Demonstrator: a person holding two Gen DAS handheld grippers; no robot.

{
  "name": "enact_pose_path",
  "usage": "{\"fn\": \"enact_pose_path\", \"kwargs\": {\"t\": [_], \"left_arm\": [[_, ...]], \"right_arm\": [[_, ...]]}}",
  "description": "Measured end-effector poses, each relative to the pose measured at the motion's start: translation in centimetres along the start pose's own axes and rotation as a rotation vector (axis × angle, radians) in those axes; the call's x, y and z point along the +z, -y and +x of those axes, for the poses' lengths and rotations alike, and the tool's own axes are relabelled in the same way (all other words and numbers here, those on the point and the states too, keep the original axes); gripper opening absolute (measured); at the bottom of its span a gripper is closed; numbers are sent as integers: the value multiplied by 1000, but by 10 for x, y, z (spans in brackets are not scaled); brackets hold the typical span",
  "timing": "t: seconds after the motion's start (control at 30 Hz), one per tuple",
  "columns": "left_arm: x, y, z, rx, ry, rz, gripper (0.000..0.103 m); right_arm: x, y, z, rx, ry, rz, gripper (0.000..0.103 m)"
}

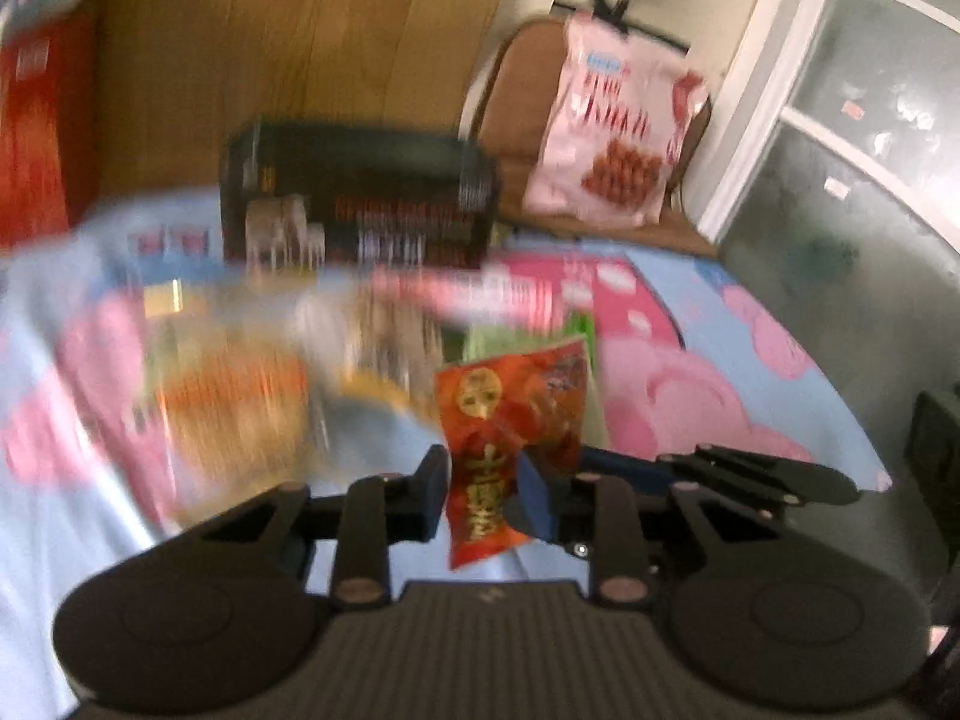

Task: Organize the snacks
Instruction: 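Grasp the red-orange snack packet with the left gripper, then carry the red-orange packet into the black box and open the left gripper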

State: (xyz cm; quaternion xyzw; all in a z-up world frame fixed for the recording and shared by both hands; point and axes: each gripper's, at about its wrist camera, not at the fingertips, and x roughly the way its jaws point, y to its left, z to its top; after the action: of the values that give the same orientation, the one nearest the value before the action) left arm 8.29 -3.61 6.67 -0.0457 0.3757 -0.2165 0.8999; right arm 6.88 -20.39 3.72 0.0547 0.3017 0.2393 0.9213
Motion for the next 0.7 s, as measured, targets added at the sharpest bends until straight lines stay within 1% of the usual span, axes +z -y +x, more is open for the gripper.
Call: {"fn": "enact_pose_path", "kwargs": {"t": [0.1, 0.2, 0.27, 0.43, 0.47, 0.5, 0.53, 0.57, 0.63, 0.67, 0.7], "left_arm": [[32, -2, 1, 20, 56, 25, 26], [68, -8, 11, 33, 109, 44, 26], [95, -13, 25, 51, 138, 61, 28], [154, -36, 69, 105, 181, 64, 28], [163, -41, 77, 106, 183, 56, 29], [173, -46, 86, 105, 182, 44, 32], [177, -51, 94, 111, 179, 35, 34], [181, -56, 103, 124, 169, 28, 34], [184, -66, 119, 145, 133, 16, 36], [184, -69, 119, 151, 134, 12, 36], [183, -73, 114, 163, 153, 11, 36]], "right_arm": [[28, 8, 11, -3, 42, 24, 45], [57, 9, 24, -40, 109, -6, 44], [78, 12, 39, -67, 143, -29, 44], [131, 30, 94, -116, 176, -12, 44], [138, 32, 103, -121, 183, -11, 44], [145, 36, 115, -127, 184, -8, 44], [150, 39, 125, -131, 177, -7, 45], [156, 43, 136, -128, 163, -8, 45], [160, 50, 151, -122, 131, -1, 47], [160, 54, 155, -126, 111, 10, 48], [159, 59, 154, -134, 114, 30, 49]]}}
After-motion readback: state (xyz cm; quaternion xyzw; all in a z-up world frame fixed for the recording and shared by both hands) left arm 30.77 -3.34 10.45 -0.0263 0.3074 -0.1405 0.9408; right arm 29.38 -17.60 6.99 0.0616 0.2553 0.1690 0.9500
